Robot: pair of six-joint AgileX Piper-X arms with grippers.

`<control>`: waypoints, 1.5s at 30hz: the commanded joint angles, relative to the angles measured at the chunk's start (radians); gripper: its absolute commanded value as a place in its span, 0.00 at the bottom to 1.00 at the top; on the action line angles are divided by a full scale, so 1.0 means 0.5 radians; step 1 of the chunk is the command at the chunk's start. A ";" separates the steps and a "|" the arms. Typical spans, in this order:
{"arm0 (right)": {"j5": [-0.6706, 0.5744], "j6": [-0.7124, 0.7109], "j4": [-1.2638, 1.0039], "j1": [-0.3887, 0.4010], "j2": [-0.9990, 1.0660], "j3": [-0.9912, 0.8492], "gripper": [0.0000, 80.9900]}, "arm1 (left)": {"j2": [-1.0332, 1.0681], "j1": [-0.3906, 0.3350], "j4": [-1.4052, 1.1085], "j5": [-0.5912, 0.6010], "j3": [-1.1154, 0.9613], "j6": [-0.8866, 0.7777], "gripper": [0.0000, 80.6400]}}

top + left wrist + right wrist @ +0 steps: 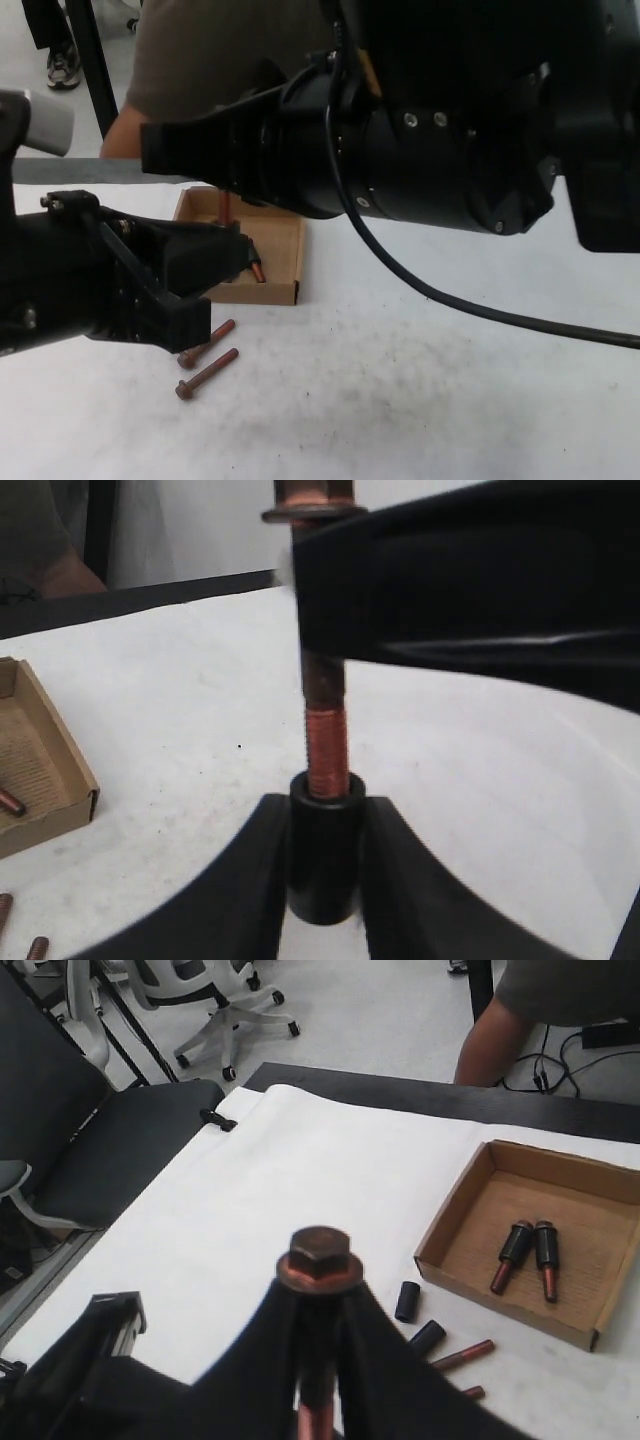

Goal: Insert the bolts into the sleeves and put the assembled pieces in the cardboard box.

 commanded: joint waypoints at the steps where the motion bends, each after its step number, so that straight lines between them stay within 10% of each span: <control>1: -0.055 -0.002 0.000 0.023 -0.052 -0.006 0.00 | -0.012 0.004 -0.023 -0.076 -0.014 -0.013 0.01; 27: -0.409 0.006 0.234 0.023 -0.051 -0.006 0.00 | -0.012 0.004 -0.157 -0.072 -0.014 -0.081 0.01; 30: -0.409 -0.115 0.234 0.023 -0.051 -0.006 0.15 | -0.012 0.004 -0.157 -0.072 -0.014 -0.081 0.01; 35: -0.286 -0.144 0.221 0.023 -0.051 -0.006 0.73 | -0.012 0.004 -0.157 -0.072 -0.014 -0.081 0.01; 45: -0.274 -0.197 0.352 -0.002 -0.157 -0.010 0.72 | -0.012 0.004 -0.156 -0.088 -0.014 -0.074 0.01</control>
